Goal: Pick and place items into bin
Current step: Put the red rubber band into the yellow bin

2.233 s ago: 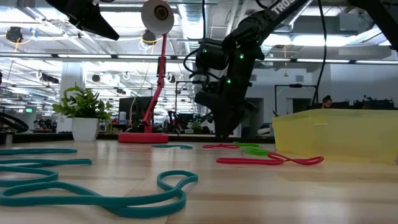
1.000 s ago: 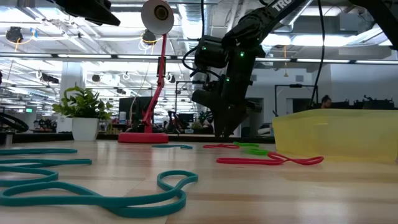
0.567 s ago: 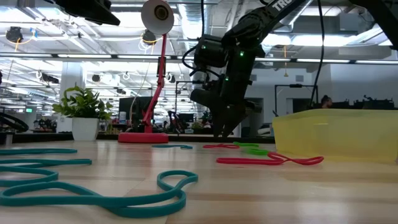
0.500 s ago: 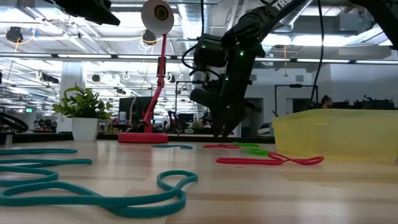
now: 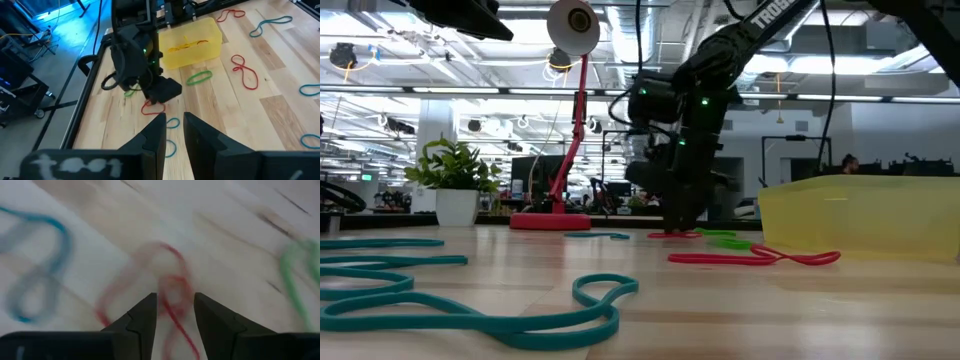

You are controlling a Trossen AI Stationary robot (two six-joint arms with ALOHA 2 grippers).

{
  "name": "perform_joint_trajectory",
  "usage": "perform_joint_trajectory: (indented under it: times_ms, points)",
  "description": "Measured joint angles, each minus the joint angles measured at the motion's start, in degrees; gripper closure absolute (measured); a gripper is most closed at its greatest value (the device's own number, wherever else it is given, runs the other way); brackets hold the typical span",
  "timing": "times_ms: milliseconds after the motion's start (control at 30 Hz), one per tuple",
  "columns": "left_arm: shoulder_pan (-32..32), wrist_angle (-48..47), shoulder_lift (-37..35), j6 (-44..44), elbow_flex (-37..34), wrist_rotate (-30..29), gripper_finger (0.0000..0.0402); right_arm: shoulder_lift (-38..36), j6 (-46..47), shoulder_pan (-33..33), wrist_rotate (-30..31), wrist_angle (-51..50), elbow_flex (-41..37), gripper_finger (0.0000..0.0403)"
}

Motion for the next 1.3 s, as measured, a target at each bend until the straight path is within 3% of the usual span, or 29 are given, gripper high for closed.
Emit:
perform_joint_trajectory:
  times_ms: [367, 600, 700, 1000, 1167, 1300]
  points:
    - [0.0, 1.0, 0.0, 0.3, 0.0, 0.0, 0.0344, 2.6, -0.3, 0.0, -0.7, 2.0, 0.6, 0.0288]
    - [0.0, 1.0, 0.0, 0.3, 0.0, 0.0, 0.0344, 1.6, -3.1, 1.5, -0.6, 2.0, 0.5, 0.0382]
    - [0.0, 0.9, 0.0, 0.3, 0.0, 0.0, 0.0344, 0.6, -4.6, 2.8, -1.1, 0.1, 1.1, 0.0395]
    - [0.0, 0.9, 0.0, 0.3, 0.0, 0.0, 0.0344, -7.6, -1.6, 10.7, -2.7, -27.0, 12.1, 0.0400]
    - [0.0, 0.9, 0.0, 0.3, 0.0, 0.0, 0.0344, -13.2, 11.4, 17.1, 2.7, -44.3, 15.0, 0.0400]
    - [0.0, 0.9, 0.0, 0.3, 0.0, 0.0, 0.0344, -15.7, 27.8, 22.2, 5.1, -56.2, 14.6, 0.0400]
